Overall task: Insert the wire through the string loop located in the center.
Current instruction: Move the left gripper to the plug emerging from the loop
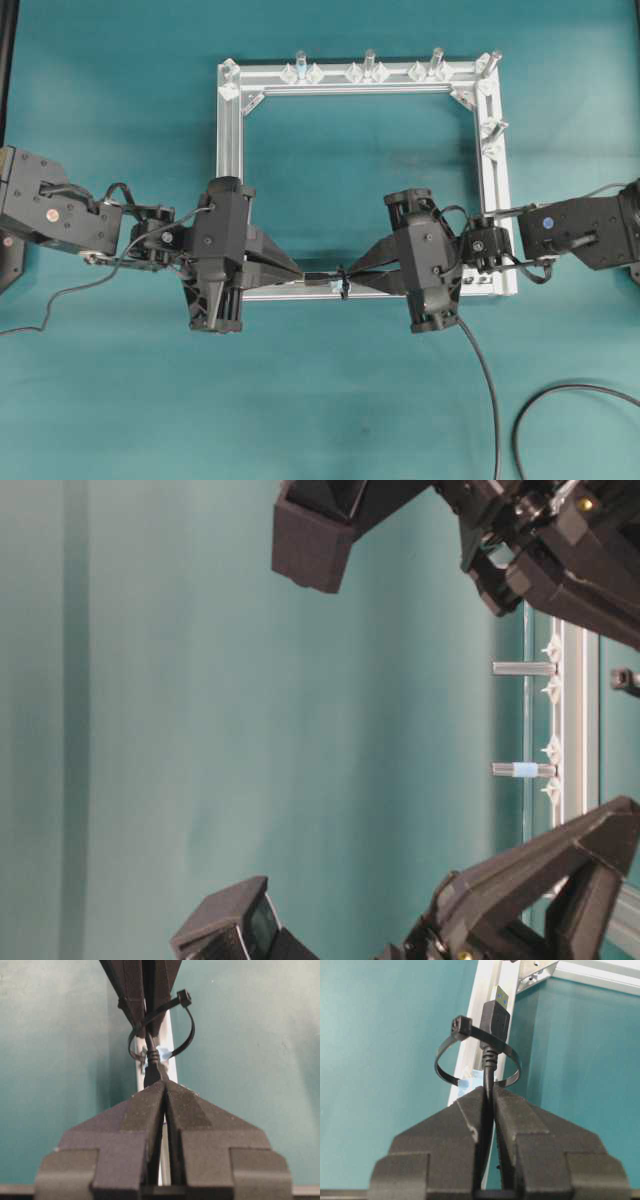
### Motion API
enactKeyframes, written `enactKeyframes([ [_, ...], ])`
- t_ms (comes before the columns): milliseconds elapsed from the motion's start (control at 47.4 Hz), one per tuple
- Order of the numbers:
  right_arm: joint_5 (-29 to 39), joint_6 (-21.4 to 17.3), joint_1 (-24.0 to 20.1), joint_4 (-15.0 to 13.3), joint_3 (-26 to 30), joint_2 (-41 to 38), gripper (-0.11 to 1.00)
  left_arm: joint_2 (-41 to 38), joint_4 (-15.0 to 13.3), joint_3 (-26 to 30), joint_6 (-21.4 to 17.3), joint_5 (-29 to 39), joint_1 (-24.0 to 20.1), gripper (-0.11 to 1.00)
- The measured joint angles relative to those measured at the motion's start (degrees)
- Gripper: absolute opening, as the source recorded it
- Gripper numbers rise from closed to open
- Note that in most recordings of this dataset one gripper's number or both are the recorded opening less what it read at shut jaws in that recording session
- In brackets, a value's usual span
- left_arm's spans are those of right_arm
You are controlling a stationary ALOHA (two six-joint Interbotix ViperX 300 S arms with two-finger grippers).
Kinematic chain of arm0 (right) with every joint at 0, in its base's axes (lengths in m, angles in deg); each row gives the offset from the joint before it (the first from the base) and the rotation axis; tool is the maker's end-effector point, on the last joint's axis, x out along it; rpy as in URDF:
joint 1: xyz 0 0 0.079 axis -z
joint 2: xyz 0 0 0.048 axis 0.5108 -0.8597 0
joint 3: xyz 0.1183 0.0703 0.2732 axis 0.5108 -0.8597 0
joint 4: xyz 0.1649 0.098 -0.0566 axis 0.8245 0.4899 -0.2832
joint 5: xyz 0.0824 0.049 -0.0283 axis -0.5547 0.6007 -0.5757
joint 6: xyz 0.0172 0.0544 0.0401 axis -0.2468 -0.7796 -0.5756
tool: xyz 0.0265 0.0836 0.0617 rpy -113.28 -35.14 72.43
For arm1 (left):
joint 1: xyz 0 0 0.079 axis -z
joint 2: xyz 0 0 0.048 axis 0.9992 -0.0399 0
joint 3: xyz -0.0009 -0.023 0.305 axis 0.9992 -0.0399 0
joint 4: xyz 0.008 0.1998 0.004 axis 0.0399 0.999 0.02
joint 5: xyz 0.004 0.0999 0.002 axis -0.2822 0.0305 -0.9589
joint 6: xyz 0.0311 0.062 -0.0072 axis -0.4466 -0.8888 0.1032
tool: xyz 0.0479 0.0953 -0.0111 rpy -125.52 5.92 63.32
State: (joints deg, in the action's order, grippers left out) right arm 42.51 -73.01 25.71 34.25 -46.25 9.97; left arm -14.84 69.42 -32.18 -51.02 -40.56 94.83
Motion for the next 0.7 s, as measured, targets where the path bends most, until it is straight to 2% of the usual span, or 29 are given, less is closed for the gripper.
enactKeyframes([
  [148, 0.09, 0.0, 0.09, 0.0, 0.0, 0.0, 0.07, -0.26, 0.0, 0.79, 0.0, 0.7, 0.0, 0.0],
  [359, 0.0, 0.0, 0.0, 0.0, 0.0, 0.0, 0.07, -1.85, 0.0, 3.25, 0.0, 5.89, 0.0, 0.02],
  [422, 0.0, 0.0, 0.09, 0.0, 0.0, 0.0, 0.07, -2.2, -0.09, 4.04, 0.0, 6.94, -0.09, 0.14],
  [612, 0.0, 0.0, 0.09, 0.09, 0.0, 0.0, 0.07, -2.9, 0.0, 5.19, -0.09, 8.09, 0.0, 0.63],
  [675, 0.0, 0.0, 0.0, 0.0, 0.0, 0.0, 0.07, -2.9, -0.09, 5.27, -0.09, 8.17, 0.0, 0.76],
  [696, 0.0, 0.0, 0.0, 0.0, 0.0, 0.0, 0.07, -2.9, 0.0, 5.36, 0.0, 8.17, -0.09, 0.77],
])
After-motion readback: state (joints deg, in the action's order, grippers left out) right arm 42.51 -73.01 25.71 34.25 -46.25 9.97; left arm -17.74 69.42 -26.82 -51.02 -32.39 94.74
